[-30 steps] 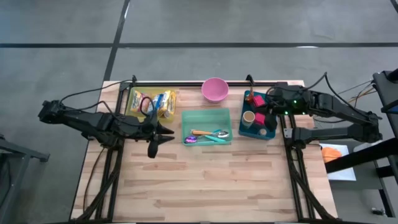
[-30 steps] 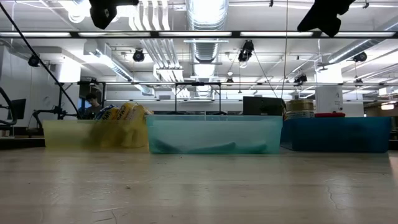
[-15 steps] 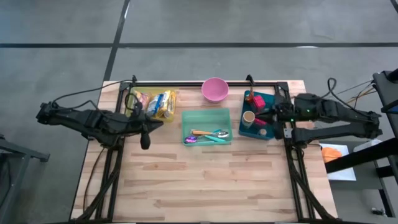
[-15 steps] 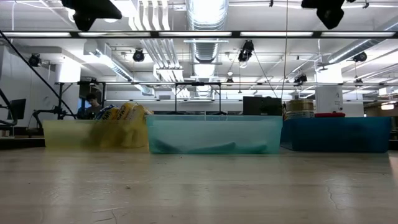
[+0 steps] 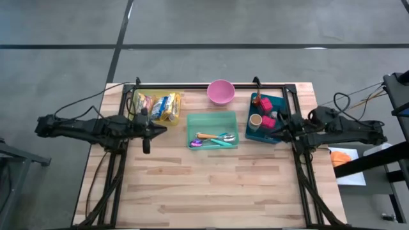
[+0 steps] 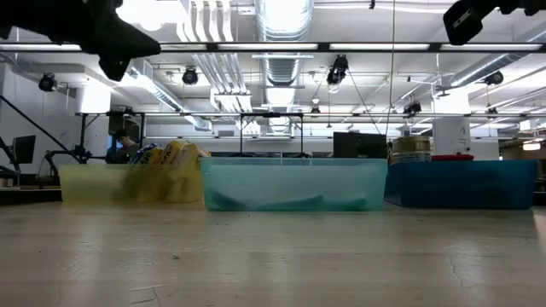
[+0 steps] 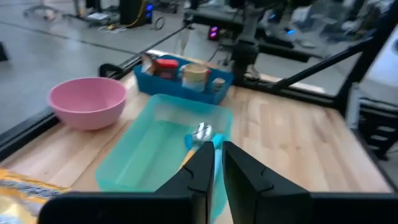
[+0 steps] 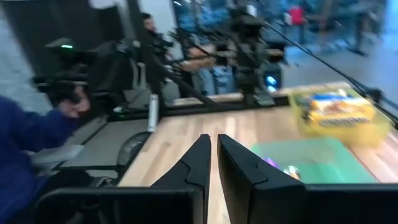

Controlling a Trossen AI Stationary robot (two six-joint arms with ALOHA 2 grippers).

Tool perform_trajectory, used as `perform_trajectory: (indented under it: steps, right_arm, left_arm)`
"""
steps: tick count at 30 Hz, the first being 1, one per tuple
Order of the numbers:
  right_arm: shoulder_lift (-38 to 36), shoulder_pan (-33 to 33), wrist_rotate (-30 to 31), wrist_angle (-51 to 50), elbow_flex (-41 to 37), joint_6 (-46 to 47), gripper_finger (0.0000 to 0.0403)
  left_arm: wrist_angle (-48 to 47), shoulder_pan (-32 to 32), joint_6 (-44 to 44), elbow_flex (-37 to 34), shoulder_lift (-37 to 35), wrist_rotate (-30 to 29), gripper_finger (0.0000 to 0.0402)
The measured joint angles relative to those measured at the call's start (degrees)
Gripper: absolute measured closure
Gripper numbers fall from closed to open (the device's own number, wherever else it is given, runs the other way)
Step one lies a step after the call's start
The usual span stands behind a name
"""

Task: Pick & Place Food Item
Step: Return to Home Position

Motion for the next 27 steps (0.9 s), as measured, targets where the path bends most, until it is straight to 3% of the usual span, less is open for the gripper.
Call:
perform_trajectory:
  steps: [5, 16, 27]
  right_arm:
    - [-4.24, 0.0, -5.93, 4.43, -4.97, -2.64, 0.0374]
    - [-8.86, -0.04, -6.06, 9.0, -13.09, -4.33, 0.0374]
    - [-9.53, -0.04, -6.18, 16.85, -20.75, -4.78, 0.0374]
  left_arm:
    - [2.85, 3.97, 0.4, -4.86, -4.9, 4.65, 0.0361]
    - [3.37, 10.26, 1.68, -10.37, -6.79, 9.2, 0.036]
    - [0.32, 9.78, 1.44, -13.4, -11.0, 11.76, 0.036]
